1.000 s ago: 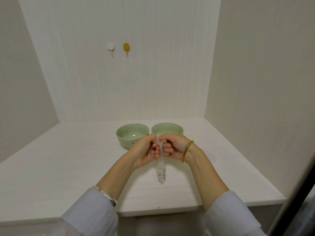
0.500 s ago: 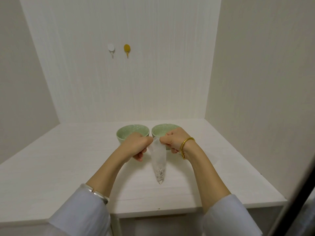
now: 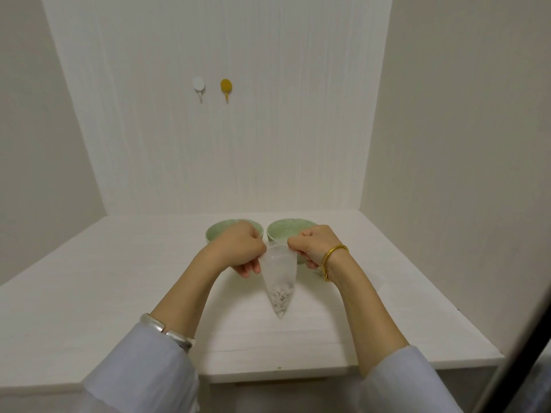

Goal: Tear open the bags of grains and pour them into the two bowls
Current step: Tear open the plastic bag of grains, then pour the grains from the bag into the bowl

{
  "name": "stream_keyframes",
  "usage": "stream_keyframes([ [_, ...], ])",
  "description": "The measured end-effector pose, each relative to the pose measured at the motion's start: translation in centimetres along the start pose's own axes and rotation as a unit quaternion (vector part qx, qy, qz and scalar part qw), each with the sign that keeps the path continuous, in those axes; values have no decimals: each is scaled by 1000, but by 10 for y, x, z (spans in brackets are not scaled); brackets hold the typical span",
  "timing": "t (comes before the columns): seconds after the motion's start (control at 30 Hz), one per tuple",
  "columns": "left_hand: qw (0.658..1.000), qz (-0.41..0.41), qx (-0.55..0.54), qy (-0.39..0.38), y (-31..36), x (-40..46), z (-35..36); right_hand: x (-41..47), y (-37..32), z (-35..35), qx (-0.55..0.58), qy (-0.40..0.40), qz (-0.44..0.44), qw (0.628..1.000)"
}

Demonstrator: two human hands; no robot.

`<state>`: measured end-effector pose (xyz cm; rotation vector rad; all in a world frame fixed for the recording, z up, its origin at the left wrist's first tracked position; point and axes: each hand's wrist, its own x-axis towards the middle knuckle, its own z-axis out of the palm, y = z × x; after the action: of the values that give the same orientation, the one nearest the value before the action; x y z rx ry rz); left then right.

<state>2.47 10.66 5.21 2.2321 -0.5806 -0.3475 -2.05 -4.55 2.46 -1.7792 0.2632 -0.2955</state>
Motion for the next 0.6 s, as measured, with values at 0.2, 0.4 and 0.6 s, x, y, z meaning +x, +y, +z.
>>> stream_keyframes([
  [0.2,994,32,32,98,6,-1,-6,-6,-8,0,10,-17,7,1000],
  [0.4,981,90,-112,134,14,3,-9,-11,12,25,208,-23,221,953],
  [0.6,973,119,-139,139,24,-1,-9,-15,21,65,519,-85,250,813],
])
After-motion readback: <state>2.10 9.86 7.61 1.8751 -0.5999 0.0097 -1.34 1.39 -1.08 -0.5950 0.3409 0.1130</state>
